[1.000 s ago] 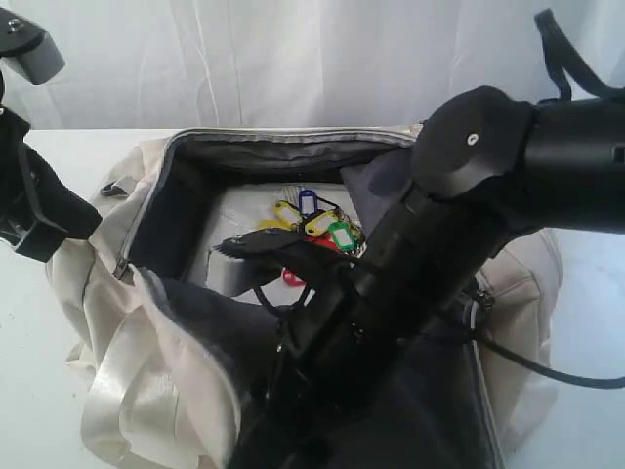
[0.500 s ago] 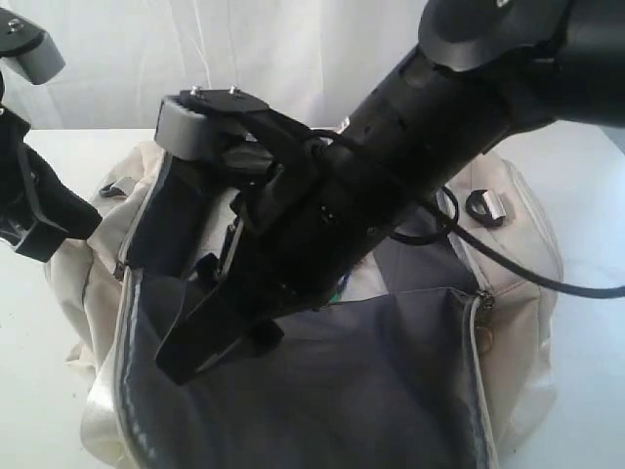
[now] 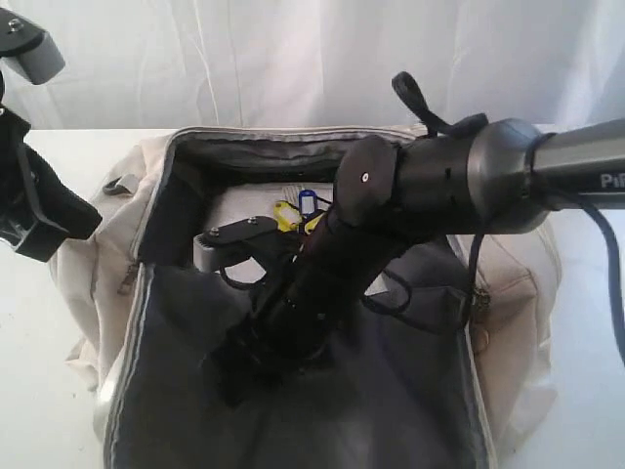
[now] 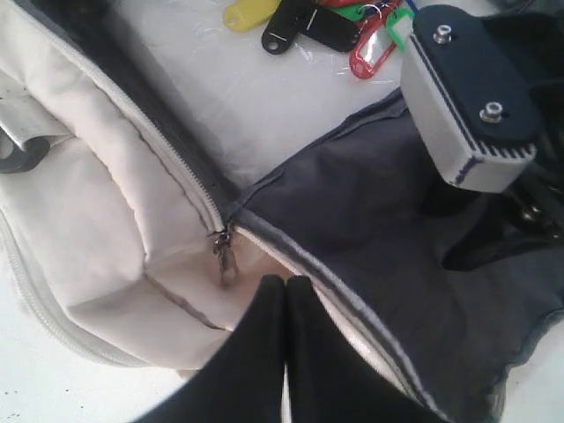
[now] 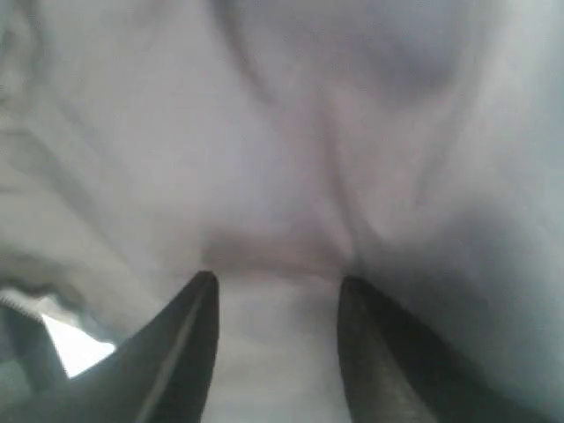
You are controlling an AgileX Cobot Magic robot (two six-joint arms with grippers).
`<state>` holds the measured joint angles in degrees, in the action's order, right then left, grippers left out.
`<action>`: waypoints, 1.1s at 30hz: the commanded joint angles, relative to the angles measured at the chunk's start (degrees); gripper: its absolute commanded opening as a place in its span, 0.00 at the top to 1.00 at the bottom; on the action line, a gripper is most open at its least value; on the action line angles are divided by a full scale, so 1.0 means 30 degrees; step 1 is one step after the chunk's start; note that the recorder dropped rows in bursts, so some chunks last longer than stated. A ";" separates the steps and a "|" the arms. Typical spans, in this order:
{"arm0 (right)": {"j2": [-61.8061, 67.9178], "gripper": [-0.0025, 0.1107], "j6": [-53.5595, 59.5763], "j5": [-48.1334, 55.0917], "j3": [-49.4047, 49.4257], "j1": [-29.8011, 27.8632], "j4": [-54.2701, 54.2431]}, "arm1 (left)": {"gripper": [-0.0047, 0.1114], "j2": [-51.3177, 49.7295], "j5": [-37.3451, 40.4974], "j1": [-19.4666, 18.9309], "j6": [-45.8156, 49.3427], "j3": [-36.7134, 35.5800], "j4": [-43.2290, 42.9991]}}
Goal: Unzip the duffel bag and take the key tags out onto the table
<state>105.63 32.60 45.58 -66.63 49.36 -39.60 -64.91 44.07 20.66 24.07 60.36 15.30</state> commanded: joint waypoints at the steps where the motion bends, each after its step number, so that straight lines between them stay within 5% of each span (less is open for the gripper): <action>1: -0.0056 0.61 -0.3652 -0.1192 0.0131 -0.0085 0.4884 | 0.96 0.0193 0.0105 0.0027 -0.0254 -0.0102 0.0149; 9: -0.6412 0.65 -0.4481 0.0724 0.0209 -0.0085 0.6331 | 0.96 0.0193 0.0066 0.0027 -0.0248 -0.0102 0.0149; 13: -1.1605 0.98 -1.2499 -0.0555 0.1686 -0.0085 1.5640 | 0.96 0.0159 0.0066 0.0027 -0.0248 -0.0136 0.0149; 16: -1.5905 0.98 -1.8852 -0.0364 0.3952 -0.0085 2.3129 | 0.96 0.0101 0.0026 0.0027 -0.0248 -0.0136 0.0225; 18: -1.7615 0.98 -2.1009 0.0124 0.5042 -0.0085 2.4899 | 0.96 0.0084 -0.0053 0.0027 -0.0248 -0.0136 0.0264; 27: -2.3066 0.98 -2.4019 0.1019 0.9146 -0.0085 2.6692 | 0.96 0.0048 -0.1361 0.0027 0.0086 -0.1102 0.1351; 33: -2.4315 0.98 -2.4958 0.1019 1.0591 -0.0085 2.6641 | 0.96 -0.0915 0.0218 0.0027 0.0086 0.0935 0.1579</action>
<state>33.91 -40.77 48.97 -36.37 49.60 39.71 -66.27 41.37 20.66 24.22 60.06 18.64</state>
